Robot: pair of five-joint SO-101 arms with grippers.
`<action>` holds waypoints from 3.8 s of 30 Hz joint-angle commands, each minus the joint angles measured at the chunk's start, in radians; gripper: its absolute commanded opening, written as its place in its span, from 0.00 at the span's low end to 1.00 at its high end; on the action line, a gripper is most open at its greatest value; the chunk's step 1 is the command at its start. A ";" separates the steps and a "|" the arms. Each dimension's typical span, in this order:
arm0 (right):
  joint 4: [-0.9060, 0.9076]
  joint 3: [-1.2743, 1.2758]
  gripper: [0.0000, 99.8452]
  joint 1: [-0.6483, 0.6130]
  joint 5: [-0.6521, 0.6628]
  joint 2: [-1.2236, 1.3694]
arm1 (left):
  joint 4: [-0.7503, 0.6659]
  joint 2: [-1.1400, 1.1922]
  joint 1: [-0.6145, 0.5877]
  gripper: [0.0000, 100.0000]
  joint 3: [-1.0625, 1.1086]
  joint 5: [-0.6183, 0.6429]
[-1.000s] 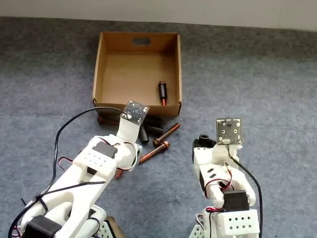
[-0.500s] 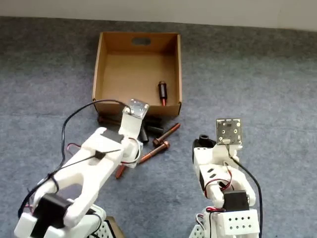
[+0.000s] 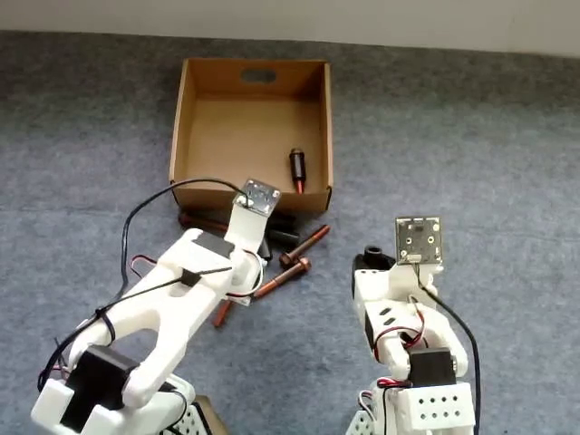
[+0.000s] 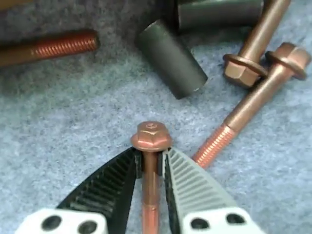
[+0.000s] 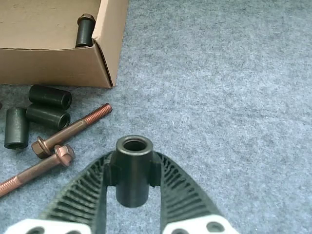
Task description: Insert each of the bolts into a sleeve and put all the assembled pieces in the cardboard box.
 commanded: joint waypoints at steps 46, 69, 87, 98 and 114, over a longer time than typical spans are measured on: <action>-0.486 -0.044 0.01 -0.262 -0.006 -0.004 | -0.643 -1.139 0.021 0.01 0.344 0.253; -0.794 0.200 0.01 -0.213 -0.006 -0.012 | -0.802 -1.133 0.231 0.01 0.318 0.252; -0.791 0.205 0.01 -0.211 -0.005 -0.012 | -0.807 -0.702 0.254 0.01 0.071 0.247; -0.788 0.206 0.01 -0.211 -0.003 -0.008 | -0.804 -0.693 0.259 0.01 0.068 0.245; -0.788 0.206 0.01 -0.211 -0.003 -0.010 | -0.804 -0.691 0.254 0.01 0.131 0.244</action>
